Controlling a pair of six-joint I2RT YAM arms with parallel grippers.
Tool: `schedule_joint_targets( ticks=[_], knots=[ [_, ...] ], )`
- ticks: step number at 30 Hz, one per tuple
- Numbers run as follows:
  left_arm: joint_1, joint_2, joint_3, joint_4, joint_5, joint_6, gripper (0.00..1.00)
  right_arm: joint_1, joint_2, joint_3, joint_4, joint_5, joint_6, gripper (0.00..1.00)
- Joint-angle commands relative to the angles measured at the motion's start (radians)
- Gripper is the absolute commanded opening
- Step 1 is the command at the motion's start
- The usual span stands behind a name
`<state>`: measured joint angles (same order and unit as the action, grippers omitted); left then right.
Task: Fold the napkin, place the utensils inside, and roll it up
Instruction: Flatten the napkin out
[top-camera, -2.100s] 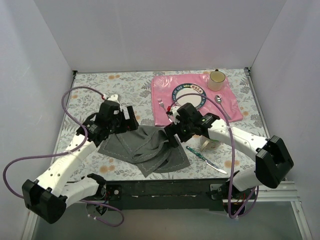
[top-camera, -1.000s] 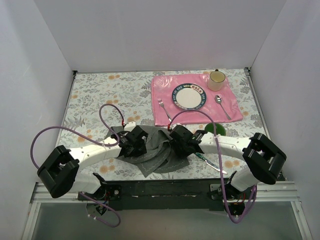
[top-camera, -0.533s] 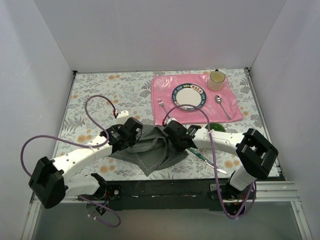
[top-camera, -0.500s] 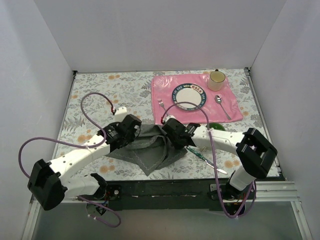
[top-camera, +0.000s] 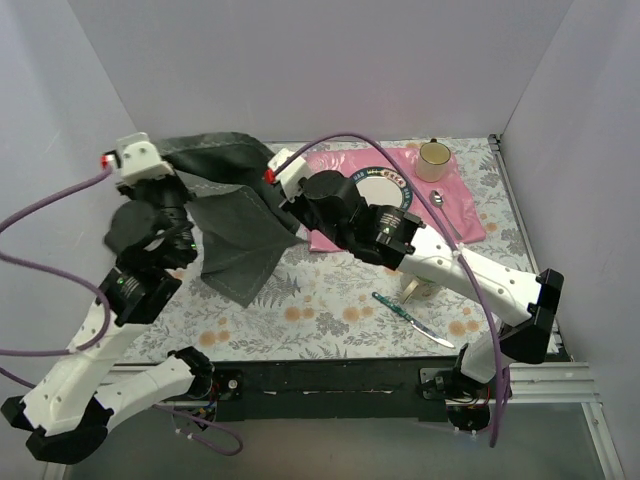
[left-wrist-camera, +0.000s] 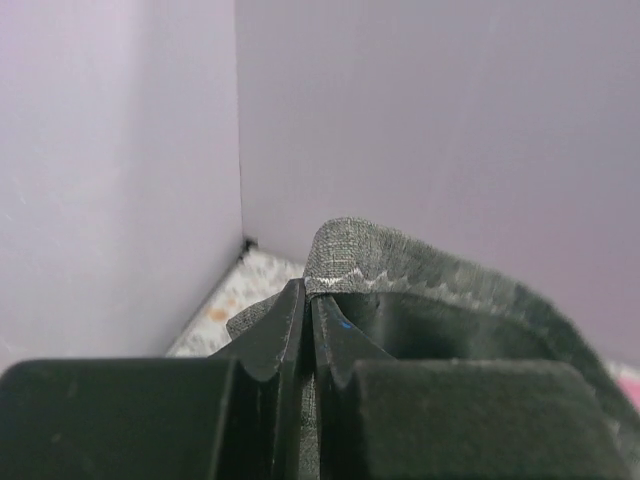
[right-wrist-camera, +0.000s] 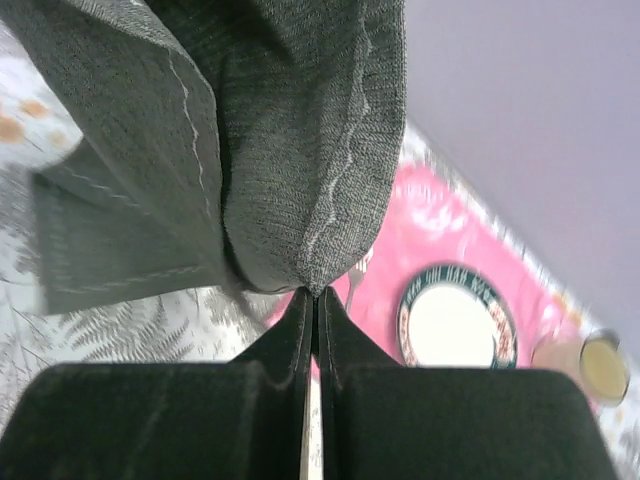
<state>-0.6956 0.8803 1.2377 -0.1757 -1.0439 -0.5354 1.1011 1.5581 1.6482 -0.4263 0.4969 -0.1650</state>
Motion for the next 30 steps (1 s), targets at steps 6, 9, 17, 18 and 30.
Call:
schedule_joint_targets(
  ticks=[6, 9, 17, 18, 30],
  knots=[
    [0.005, -0.061, 0.35, 0.145, 0.165, 0.439, 0.0, 0.223, -0.023, 0.306, 0.149, 0.061, -0.323, 0.01],
    [0.004, -0.069, 0.359, 0.204, 0.136, 0.572, 0.0, 0.252, -0.032, 0.343, 0.178, 0.048, -0.331, 0.01],
    [-0.044, -0.101, 0.157, 0.329, 0.036, 0.63, 0.0, 0.203, 0.026, 0.378, 0.215, 0.072, -0.321, 0.01],
    [-0.051, -0.104, 0.101, 0.379, 0.027, 0.667, 0.0, 0.177, 0.042, 0.395, 0.196, 0.048, -0.297, 0.01],
    [0.676, 0.467, -0.021, 0.128, 0.486, -0.105, 0.0, -0.245, 0.381, 0.355, 0.299, -0.368, -0.149, 0.01]
  ],
)
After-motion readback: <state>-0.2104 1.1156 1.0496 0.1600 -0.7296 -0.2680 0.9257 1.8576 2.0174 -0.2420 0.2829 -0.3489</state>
